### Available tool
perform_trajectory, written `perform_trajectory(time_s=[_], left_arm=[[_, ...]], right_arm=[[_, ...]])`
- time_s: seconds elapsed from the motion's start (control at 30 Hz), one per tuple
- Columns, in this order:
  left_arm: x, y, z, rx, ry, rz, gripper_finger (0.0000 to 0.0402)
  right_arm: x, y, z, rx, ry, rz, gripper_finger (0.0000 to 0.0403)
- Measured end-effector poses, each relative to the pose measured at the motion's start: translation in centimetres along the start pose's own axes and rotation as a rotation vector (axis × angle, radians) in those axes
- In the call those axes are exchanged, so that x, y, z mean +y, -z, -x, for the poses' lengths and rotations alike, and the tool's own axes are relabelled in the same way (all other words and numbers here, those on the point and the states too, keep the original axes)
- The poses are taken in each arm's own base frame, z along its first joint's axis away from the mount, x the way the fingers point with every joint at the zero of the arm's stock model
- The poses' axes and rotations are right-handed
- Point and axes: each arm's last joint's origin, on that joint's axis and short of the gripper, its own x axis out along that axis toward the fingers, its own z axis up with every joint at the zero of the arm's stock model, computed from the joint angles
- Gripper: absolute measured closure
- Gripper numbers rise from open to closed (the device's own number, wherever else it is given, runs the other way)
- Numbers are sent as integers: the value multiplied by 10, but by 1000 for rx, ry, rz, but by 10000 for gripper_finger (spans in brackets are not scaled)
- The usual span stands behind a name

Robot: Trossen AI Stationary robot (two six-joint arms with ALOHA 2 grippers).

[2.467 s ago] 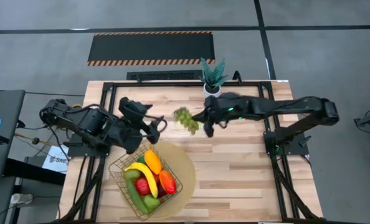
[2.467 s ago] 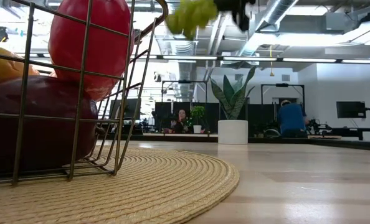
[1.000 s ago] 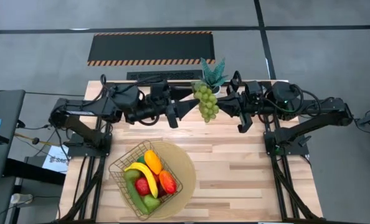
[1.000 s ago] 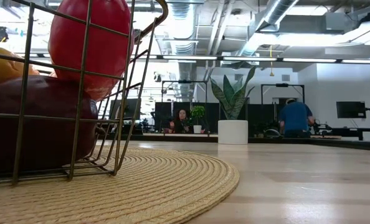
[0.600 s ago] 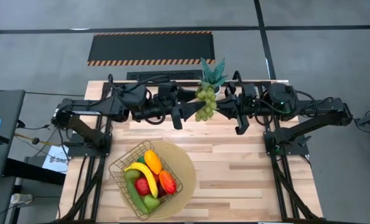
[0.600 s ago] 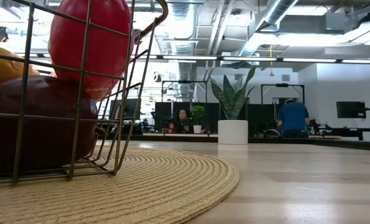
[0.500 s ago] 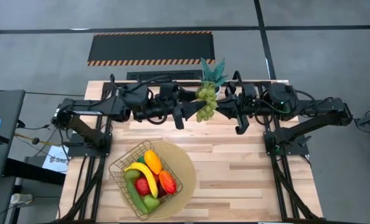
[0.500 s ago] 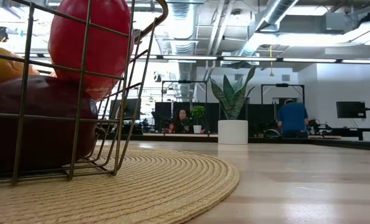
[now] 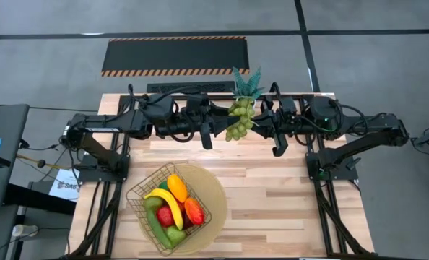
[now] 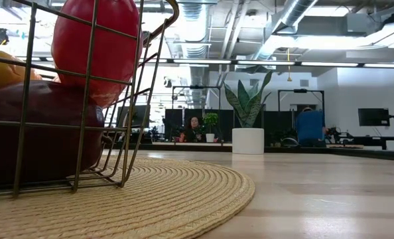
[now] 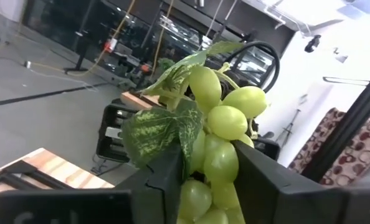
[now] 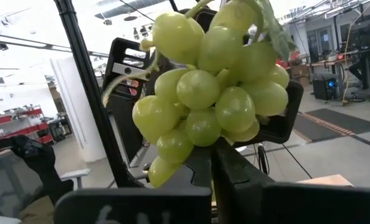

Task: Build produce basket
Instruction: Put green grapes into the mesh basket

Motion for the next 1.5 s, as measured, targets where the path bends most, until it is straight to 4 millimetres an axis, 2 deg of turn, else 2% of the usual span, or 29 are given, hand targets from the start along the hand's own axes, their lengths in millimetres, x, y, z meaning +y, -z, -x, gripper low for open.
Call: perform_trajectory(time_s=[0.33, 0.67, 0.8, 0.97, 1.13, 1.33, 1.5], left_arm=[[2, -1, -1, 9, 17, -10, 338], [1, -3, 2, 8, 22, -29, 354], [-3, -15, 17, -1, 27, -54, 355], [-2, -20, 41, 120, -24, -67, 355], [-5, -5, 69, 370, -82, -53, 355], [-13, 33, 96, 730, -185, -80, 355], [-15, 57, 117, 878, -383, -122, 355]], right_arm=[[0, 1, 0, 9, 4, 1, 385], [-4, 6, 1, 68, 32, 29, 310], [-4, 7, 6, 111, 42, 35, 274], [-4, 8, 23, 214, 68, 29, 244], [-5, 12, 38, 327, 100, 16, 236], [-5, 11, 44, 351, 108, 8, 245], [-5, 12, 43, 358, 110, 8, 254]])
